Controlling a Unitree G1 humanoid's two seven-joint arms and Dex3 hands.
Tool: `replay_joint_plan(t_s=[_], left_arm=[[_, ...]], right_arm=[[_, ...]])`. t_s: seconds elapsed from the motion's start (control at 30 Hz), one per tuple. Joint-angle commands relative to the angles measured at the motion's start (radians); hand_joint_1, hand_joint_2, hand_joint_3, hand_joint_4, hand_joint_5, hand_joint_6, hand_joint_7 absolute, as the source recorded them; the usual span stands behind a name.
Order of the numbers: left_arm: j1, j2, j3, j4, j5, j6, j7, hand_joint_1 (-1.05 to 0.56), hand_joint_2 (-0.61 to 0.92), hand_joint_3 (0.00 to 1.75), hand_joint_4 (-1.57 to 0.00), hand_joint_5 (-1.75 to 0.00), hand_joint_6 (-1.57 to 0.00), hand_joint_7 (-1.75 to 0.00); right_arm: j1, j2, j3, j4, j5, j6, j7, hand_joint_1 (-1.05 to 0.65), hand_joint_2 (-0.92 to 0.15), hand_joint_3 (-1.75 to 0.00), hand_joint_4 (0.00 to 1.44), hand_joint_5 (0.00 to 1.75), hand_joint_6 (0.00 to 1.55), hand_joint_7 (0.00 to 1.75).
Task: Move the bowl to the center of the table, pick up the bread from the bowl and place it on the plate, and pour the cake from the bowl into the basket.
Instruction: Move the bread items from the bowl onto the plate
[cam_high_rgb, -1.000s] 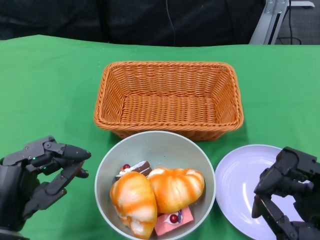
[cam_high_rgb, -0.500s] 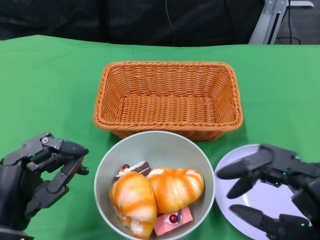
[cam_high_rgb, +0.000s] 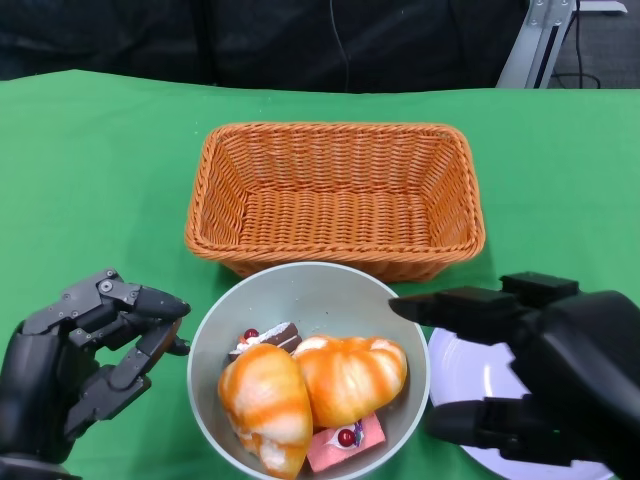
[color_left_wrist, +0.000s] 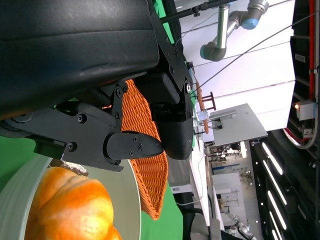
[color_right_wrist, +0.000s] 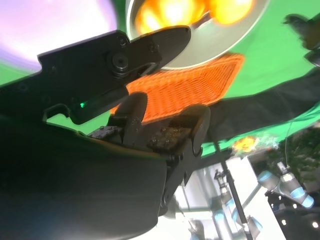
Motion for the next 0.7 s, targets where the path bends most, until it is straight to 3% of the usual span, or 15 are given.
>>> replay_joint_plan(t_s=[0.03,0.37,0.53,0.7], left_arm=[[0.002,0.002,0.0,0.01,0.012,-0.019,0.017,-0.21,0.92,0.32,-0.73,-1.41,-0.85,-0.96],[-0.006,-0.009,-0.006,0.036,0.032,-0.044,0.037,-0.21,0.92,0.33,-0.73,-1.42,-0.83,-0.99],[-0.012,-0.01,-0.006,0.044,0.024,-0.047,0.038,-0.21,0.92,0.33,-0.73,-1.42,-0.83,-0.99],[-0.014,-0.015,-0.008,0.043,0.024,-0.052,0.042,-0.2,0.92,0.34,-0.74,-1.41,-0.83,-0.98]], right_arm=[[-0.012,0.046,0.1,-0.023,-0.094,-0.07,0.05,-0.74,-0.88,0.0,0.62,0.25,0.64,0.0],[-0.043,0.172,0.191,0.084,-0.269,-0.1,0.055,-0.77,-0.86,0.0,0.7,0.18,0.67,0.01],[-0.042,0.194,0.206,0.13,-0.301,-0.127,0.036,-0.77,-0.86,0.0,0.72,0.16,0.68,0.01],[-0.053,0.18,0.22,0.19,-0.372,-0.18,0.028,-0.78,-0.9,-0.01,0.72,0.12,0.67,0.0]])
